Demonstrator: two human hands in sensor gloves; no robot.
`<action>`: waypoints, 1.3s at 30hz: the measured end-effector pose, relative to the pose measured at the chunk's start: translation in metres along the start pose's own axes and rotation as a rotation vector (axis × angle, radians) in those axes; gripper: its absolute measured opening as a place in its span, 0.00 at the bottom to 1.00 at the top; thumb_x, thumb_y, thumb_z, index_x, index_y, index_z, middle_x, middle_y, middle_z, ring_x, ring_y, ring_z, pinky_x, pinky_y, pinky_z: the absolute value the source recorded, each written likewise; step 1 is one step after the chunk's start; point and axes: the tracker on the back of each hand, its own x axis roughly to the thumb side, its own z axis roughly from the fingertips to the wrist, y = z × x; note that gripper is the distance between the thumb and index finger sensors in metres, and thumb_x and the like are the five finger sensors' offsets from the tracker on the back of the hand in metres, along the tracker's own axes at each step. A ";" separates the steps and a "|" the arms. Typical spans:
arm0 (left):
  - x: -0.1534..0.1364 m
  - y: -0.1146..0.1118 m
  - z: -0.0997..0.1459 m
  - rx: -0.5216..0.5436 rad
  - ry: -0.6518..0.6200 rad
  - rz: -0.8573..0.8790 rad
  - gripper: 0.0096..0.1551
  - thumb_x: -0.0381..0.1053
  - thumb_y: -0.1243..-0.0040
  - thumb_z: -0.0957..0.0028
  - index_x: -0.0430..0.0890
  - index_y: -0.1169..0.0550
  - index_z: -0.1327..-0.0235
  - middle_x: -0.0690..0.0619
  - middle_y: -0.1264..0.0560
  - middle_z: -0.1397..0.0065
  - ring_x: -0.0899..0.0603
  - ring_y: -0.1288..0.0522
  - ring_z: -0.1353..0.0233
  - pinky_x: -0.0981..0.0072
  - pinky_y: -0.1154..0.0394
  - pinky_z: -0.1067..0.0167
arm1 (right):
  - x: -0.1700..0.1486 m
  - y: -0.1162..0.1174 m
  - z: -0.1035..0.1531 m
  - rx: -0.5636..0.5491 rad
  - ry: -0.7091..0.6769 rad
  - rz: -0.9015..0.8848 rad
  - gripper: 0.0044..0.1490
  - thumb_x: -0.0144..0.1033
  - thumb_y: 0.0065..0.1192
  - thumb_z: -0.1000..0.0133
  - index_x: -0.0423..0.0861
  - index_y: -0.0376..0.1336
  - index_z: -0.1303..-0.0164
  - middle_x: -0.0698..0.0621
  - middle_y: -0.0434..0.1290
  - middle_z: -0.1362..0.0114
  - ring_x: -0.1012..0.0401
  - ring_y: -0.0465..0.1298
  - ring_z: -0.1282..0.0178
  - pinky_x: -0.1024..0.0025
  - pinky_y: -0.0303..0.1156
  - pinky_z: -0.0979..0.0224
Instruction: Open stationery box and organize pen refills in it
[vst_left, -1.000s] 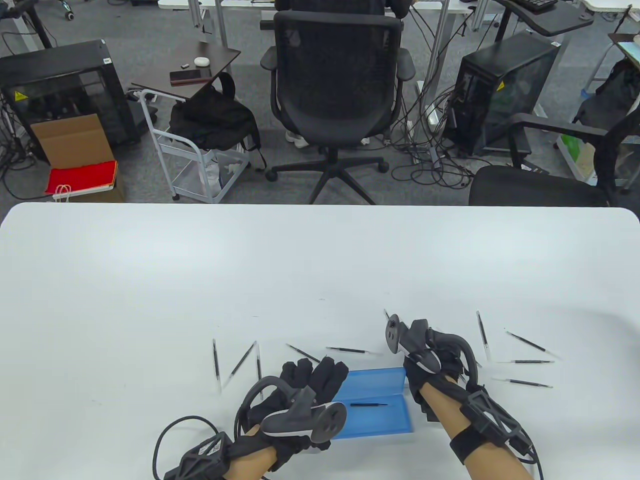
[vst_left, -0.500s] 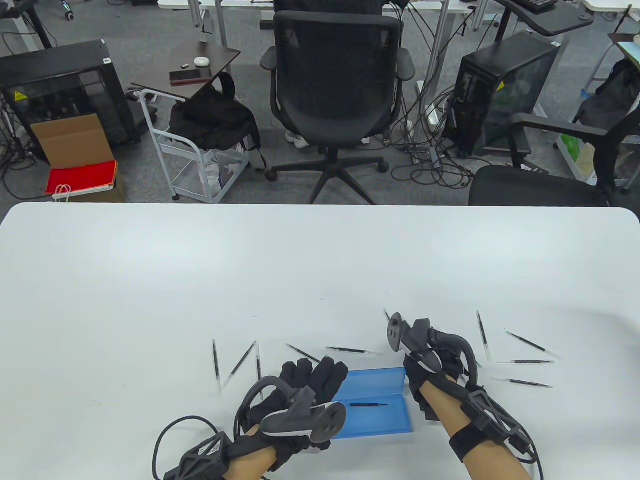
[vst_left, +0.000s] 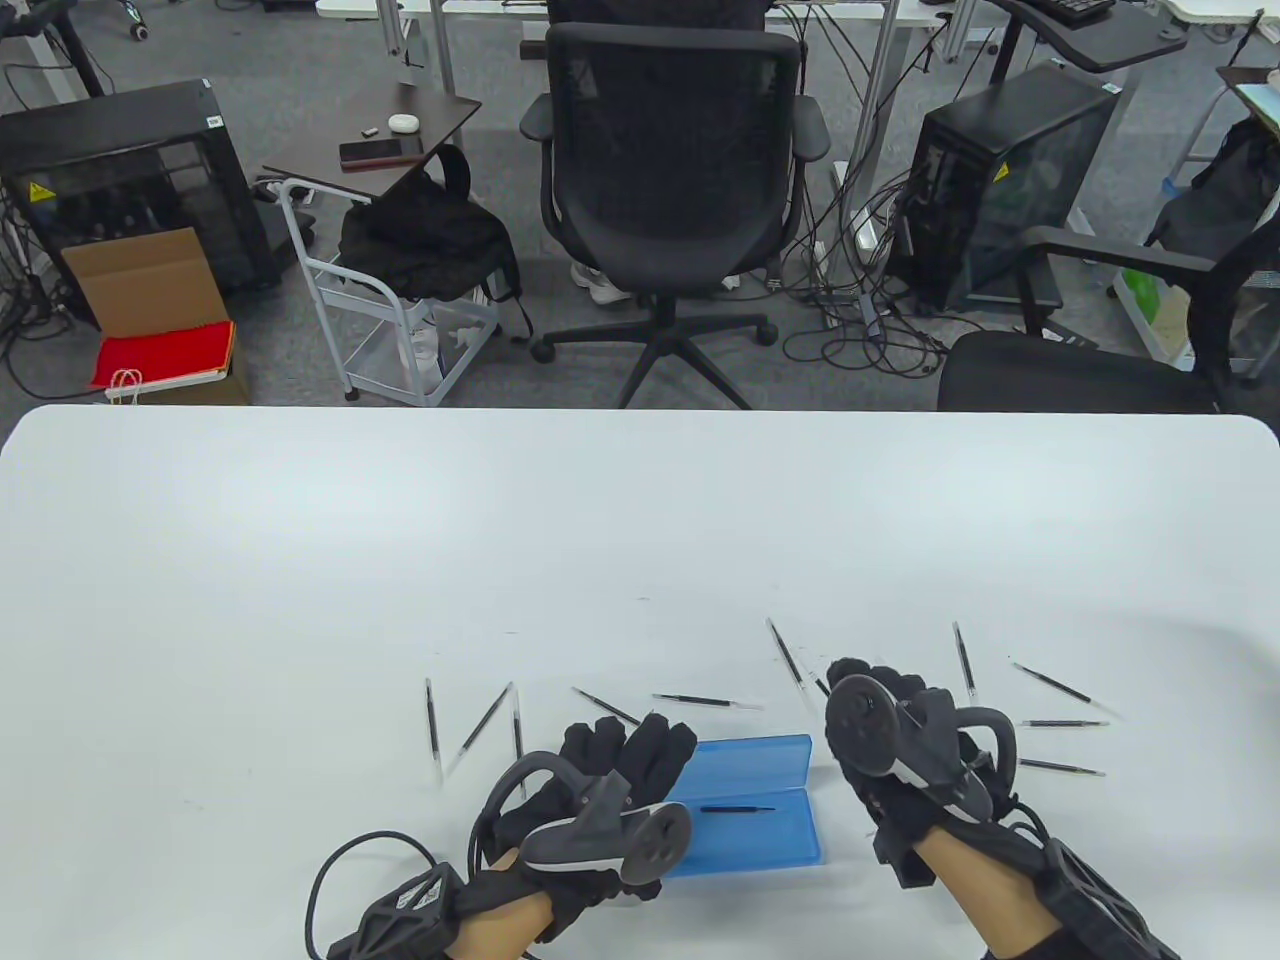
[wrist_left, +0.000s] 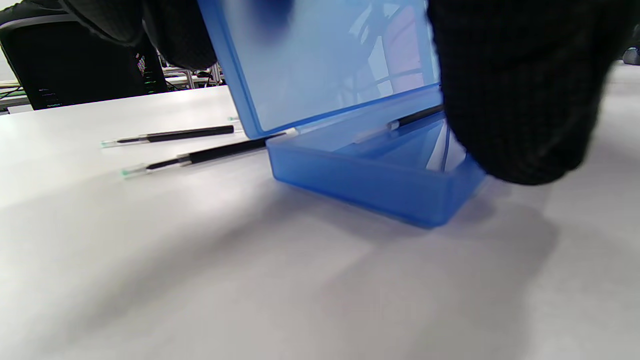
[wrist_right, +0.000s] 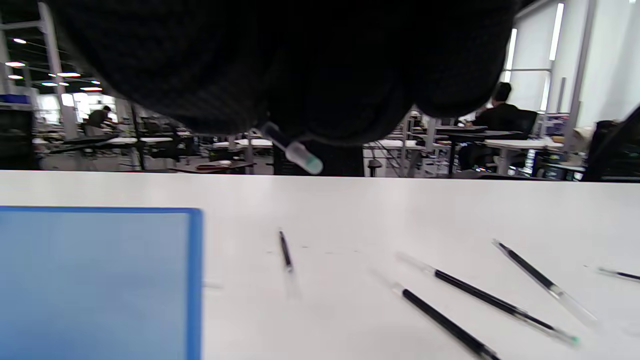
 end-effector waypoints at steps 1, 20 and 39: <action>0.000 0.000 0.000 0.000 0.000 -0.001 0.81 0.73 0.28 0.64 0.43 0.62 0.15 0.38 0.56 0.10 0.21 0.39 0.18 0.25 0.40 0.25 | 0.005 0.000 0.008 -0.014 -0.036 0.001 0.35 0.39 0.79 0.49 0.42 0.69 0.32 0.46 0.84 0.43 0.52 0.85 0.50 0.45 0.78 0.37; 0.000 0.000 0.000 0.000 0.004 0.000 0.82 0.73 0.28 0.64 0.42 0.62 0.15 0.38 0.56 0.10 0.21 0.40 0.18 0.25 0.41 0.25 | 0.067 0.065 0.050 0.000 -0.481 0.302 0.35 0.39 0.76 0.49 0.47 0.67 0.30 0.49 0.83 0.40 0.53 0.84 0.45 0.46 0.77 0.31; 0.001 0.000 0.001 0.009 0.001 -0.008 0.81 0.73 0.28 0.64 0.42 0.62 0.15 0.38 0.56 0.10 0.21 0.39 0.18 0.25 0.40 0.26 | 0.077 0.065 0.050 -0.012 -0.518 0.264 0.38 0.42 0.76 0.49 0.49 0.65 0.28 0.50 0.82 0.36 0.53 0.83 0.42 0.46 0.76 0.29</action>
